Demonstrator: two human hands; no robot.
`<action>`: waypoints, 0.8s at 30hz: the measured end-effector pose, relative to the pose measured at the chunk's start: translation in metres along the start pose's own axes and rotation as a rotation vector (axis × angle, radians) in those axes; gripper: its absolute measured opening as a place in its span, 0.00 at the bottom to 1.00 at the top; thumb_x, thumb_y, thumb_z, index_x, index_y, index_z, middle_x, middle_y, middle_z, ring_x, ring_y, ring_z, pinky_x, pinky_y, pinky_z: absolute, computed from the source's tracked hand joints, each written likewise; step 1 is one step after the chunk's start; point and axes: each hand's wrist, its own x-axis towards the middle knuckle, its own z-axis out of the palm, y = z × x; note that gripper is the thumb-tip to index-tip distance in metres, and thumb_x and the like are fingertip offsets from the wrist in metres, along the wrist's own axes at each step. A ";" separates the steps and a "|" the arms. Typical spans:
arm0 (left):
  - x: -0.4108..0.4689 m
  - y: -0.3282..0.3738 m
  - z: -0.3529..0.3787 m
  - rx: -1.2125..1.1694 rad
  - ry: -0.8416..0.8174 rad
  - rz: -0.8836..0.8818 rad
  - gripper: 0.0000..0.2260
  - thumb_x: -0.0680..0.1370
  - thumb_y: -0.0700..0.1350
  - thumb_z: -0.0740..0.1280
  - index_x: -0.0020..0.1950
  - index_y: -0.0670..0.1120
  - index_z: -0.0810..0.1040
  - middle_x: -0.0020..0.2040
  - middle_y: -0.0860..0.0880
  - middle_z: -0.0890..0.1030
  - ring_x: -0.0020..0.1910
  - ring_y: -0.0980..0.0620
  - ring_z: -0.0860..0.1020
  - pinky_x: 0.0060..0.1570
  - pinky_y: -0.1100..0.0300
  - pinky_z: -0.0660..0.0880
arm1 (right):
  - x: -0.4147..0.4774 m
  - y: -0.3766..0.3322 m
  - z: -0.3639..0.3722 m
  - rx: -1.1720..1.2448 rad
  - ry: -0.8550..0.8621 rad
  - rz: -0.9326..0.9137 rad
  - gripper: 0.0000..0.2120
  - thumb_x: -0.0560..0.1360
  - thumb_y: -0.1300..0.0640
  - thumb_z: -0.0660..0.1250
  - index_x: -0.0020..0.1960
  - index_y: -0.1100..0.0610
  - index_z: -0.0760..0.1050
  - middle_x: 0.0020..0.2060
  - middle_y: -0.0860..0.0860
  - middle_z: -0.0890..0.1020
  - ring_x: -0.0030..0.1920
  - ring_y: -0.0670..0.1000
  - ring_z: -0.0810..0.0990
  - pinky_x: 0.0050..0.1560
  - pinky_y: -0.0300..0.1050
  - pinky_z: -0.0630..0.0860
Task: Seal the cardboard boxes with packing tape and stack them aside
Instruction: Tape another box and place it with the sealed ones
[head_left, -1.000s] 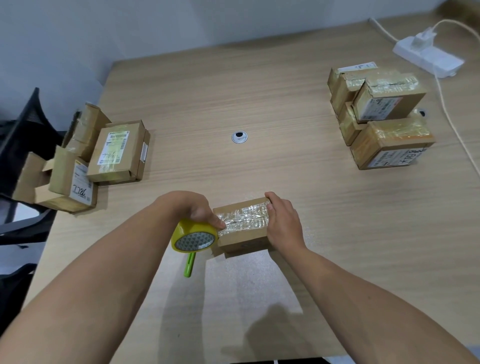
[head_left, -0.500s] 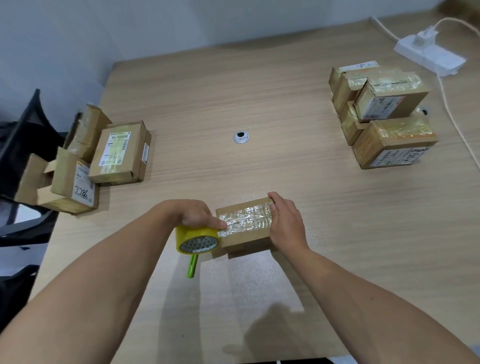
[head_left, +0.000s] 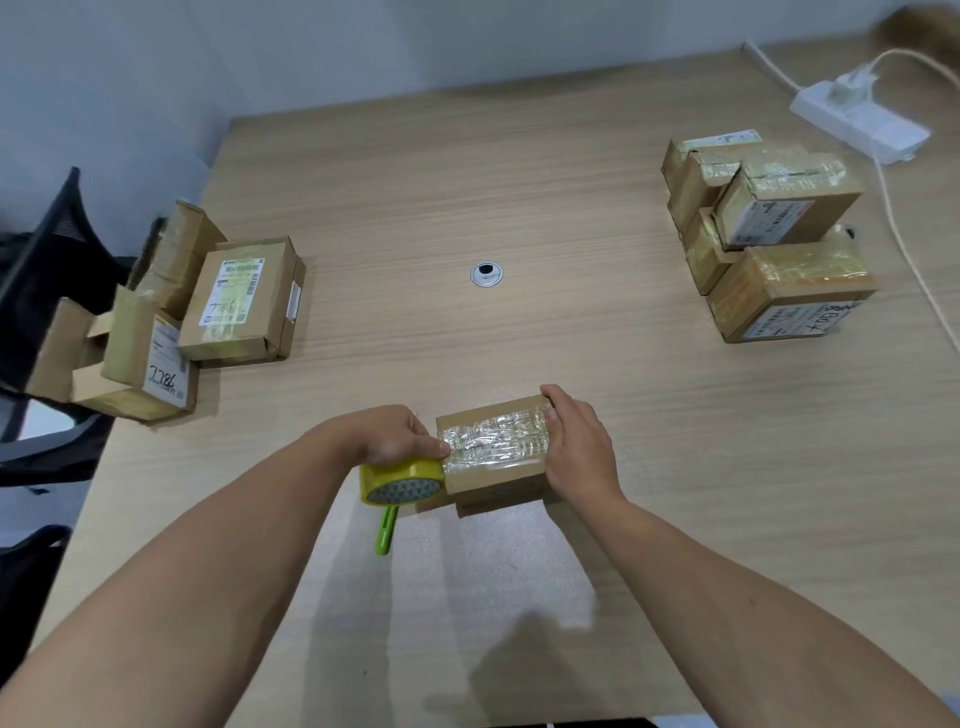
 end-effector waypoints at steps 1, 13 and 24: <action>0.000 0.000 0.001 -0.016 0.001 0.004 0.16 0.77 0.61 0.68 0.39 0.51 0.84 0.42 0.50 0.83 0.44 0.49 0.81 0.46 0.57 0.76 | 0.000 0.000 0.000 -0.001 0.001 0.002 0.18 0.87 0.53 0.51 0.73 0.48 0.69 0.64 0.50 0.75 0.63 0.52 0.72 0.58 0.43 0.66; -0.001 -0.006 0.012 -0.116 0.102 0.007 0.18 0.76 0.62 0.70 0.44 0.48 0.86 0.45 0.48 0.84 0.46 0.49 0.81 0.48 0.56 0.77 | -0.004 -0.021 -0.004 -0.126 -0.104 0.082 0.42 0.74 0.32 0.66 0.80 0.46 0.53 0.75 0.50 0.65 0.74 0.55 0.62 0.66 0.55 0.69; -0.014 0.010 0.037 -0.156 0.347 0.023 0.15 0.75 0.61 0.71 0.40 0.49 0.84 0.39 0.51 0.80 0.40 0.53 0.77 0.36 0.59 0.69 | 0.000 -0.009 -0.018 -0.024 -0.133 0.051 0.35 0.77 0.38 0.67 0.78 0.44 0.57 0.74 0.48 0.64 0.73 0.54 0.66 0.65 0.53 0.69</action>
